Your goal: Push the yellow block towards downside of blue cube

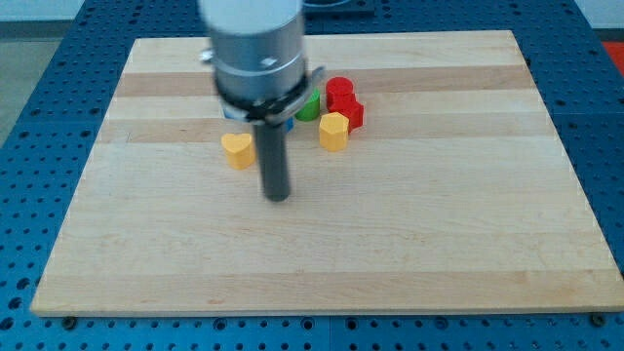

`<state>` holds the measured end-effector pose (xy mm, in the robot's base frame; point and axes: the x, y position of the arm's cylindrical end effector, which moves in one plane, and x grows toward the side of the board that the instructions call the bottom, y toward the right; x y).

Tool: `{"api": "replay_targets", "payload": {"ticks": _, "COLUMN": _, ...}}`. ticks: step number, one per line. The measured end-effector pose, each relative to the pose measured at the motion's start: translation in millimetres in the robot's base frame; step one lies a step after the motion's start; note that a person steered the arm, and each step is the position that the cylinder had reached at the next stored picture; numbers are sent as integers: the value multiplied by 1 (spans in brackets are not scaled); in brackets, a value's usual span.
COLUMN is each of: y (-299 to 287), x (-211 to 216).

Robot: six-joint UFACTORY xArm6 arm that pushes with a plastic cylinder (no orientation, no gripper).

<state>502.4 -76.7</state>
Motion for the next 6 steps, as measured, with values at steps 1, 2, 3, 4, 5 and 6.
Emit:
{"api": "replay_targets", "payload": {"ticks": 1, "y": -51, "x": -3}}
{"api": "replay_targets", "payload": {"ticks": 2, "y": -56, "x": -34}}
{"api": "replay_targets", "payload": {"ticks": 3, "y": -45, "x": -67}}
{"api": "replay_targets", "payload": {"ticks": 4, "y": -16, "x": -91}}
{"api": "replay_targets", "payload": {"ticks": 5, "y": 10, "x": -106}}
{"api": "replay_targets", "payload": {"ticks": 6, "y": -5, "x": -115}}
